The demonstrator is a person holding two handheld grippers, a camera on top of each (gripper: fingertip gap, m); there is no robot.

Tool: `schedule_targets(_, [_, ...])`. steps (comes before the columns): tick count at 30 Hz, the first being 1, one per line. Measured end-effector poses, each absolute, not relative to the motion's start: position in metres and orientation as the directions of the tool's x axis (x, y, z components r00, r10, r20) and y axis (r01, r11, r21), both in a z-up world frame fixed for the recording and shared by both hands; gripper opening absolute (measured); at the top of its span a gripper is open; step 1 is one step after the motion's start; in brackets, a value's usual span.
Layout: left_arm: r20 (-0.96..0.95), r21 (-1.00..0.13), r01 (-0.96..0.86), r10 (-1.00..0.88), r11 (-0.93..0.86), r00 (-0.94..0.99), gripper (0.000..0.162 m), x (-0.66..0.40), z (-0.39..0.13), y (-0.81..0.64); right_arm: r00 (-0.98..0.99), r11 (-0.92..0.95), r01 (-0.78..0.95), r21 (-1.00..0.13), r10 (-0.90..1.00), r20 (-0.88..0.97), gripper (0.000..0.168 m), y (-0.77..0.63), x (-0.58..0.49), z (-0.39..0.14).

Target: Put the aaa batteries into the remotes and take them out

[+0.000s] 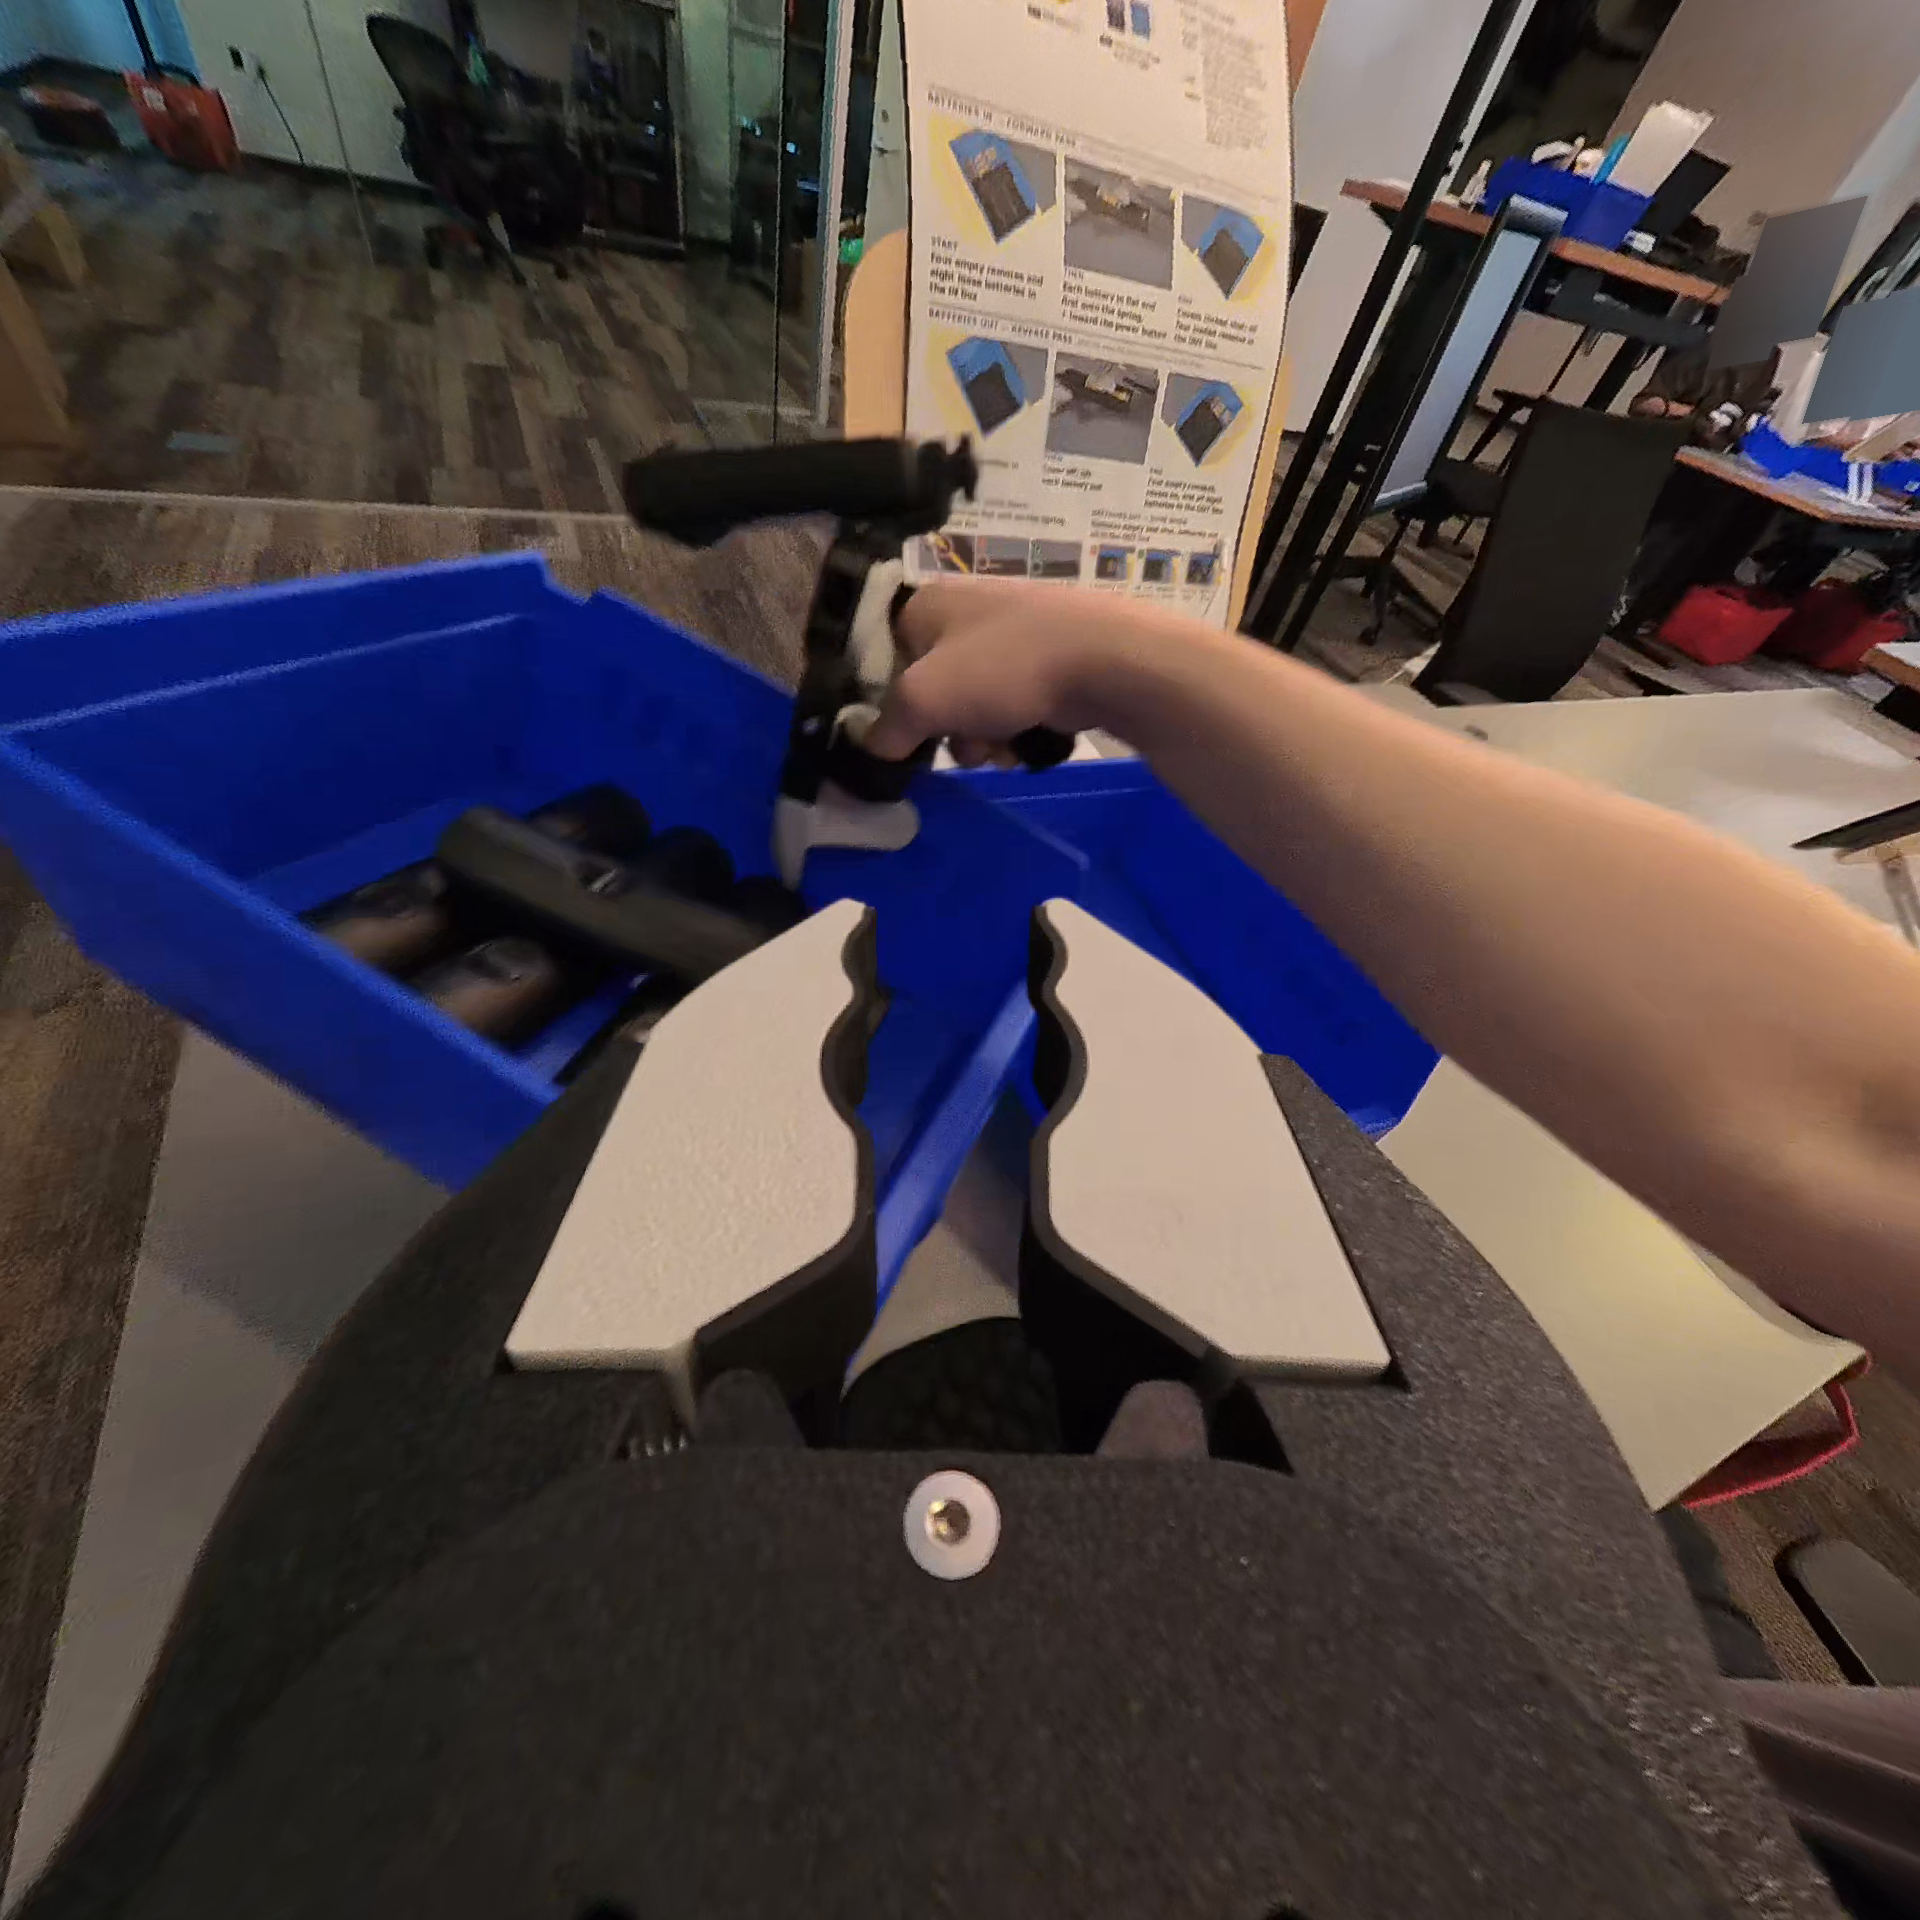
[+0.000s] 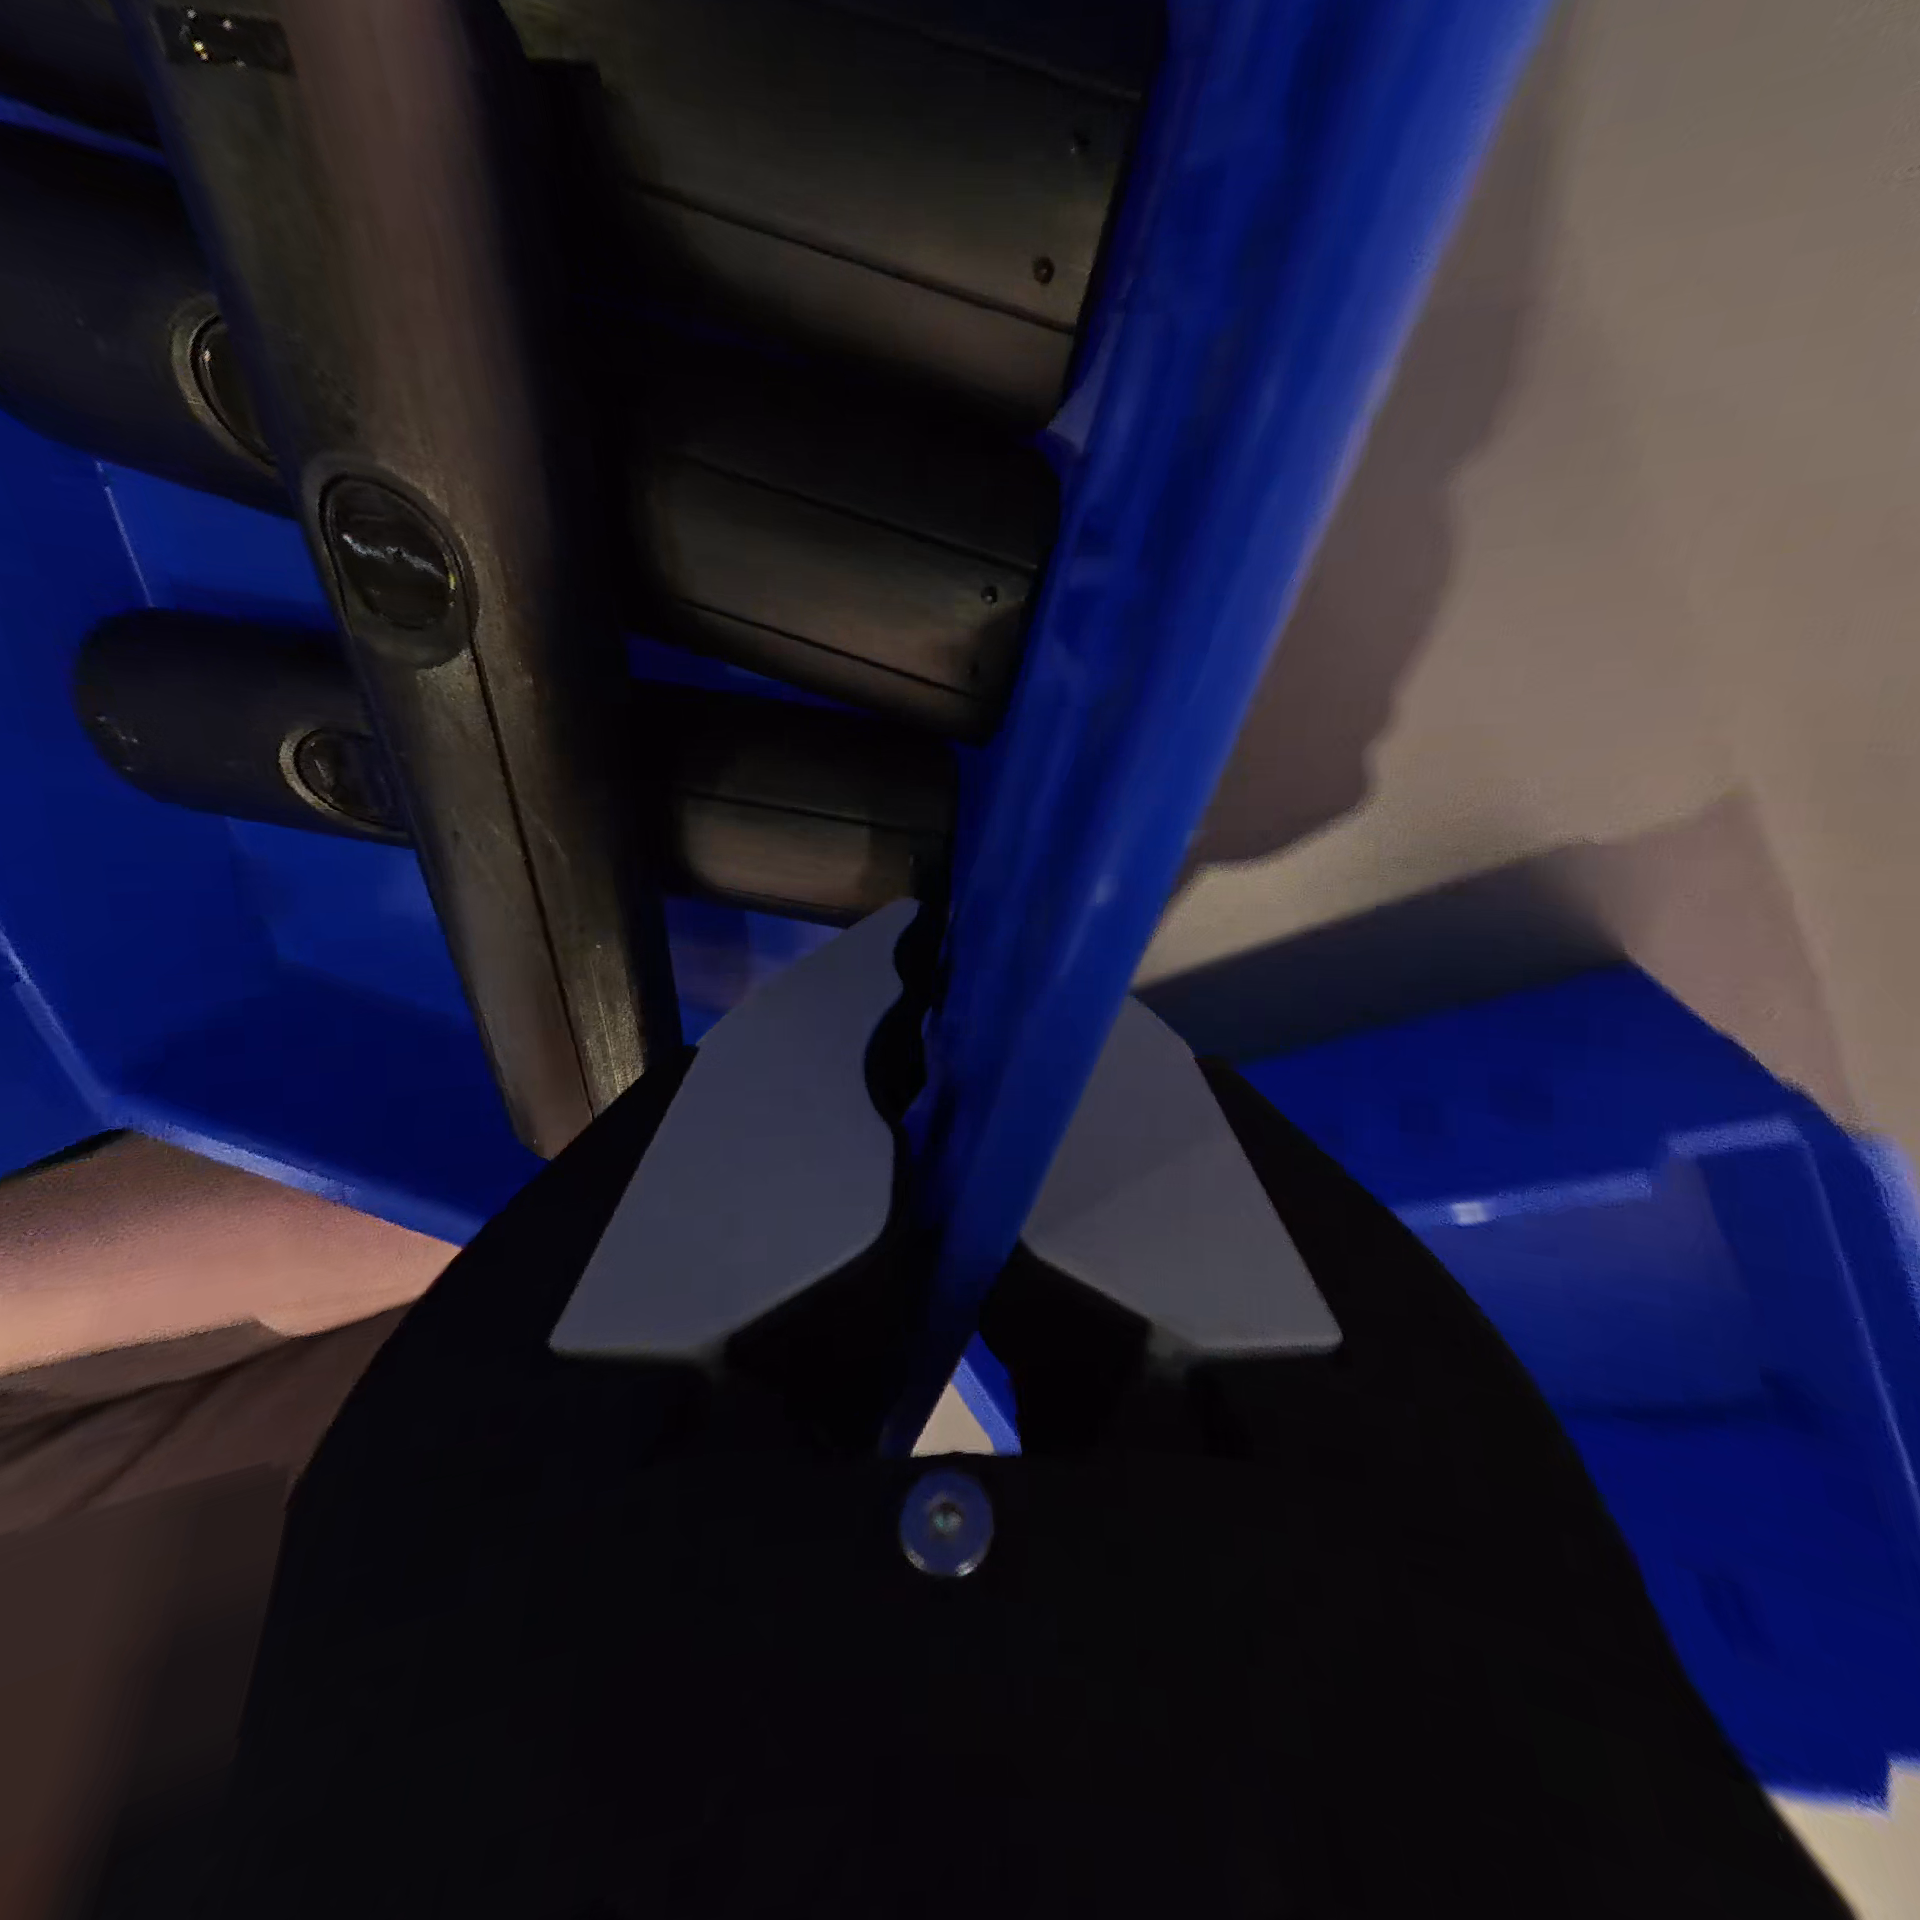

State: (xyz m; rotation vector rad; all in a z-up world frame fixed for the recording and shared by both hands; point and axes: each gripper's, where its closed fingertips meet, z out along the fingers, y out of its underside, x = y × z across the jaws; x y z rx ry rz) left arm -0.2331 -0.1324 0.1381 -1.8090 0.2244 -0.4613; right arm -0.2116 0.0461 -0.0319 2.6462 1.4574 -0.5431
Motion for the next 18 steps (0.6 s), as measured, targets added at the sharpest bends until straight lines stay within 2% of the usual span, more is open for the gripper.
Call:
schedule_targets(5, [0.229, -0.952, 0.119, -0.401, -0.281, 0.887, 0.027, -0.238, 0.138, -0.127, 0.511, -0.568, 0.817, -0.101, 0.794, -0.331, 0.006, 0.042, -0.24, -0.079])
schedule_targets(11, [0.279, -0.928, 0.136, -0.407, -0.347, 0.87, 0.028, -0.241, 0.126, -0.116, 0.583, -0.619, 0.784, -0.036, 0.756, -0.297, 0.005, 0.04, -0.228, -0.133])
schedule_targets(16, [0.282, -0.928, 0.139, -0.41, -0.344, 0.867, 0.028, -0.241, 0.126, -0.116, 0.635, -0.654, 0.757, -0.016, 0.74, -0.222, 0.007, 0.044, -0.217, -0.141])
schedule_targets(18, [0.286, -0.924, 0.138, -0.407, -0.355, 0.868, 0.028, -0.242, 0.124, -0.115, 0.64, -0.655, 0.751, -0.081, 0.753, -0.155, 0.012, 0.053, -0.219, -0.134])
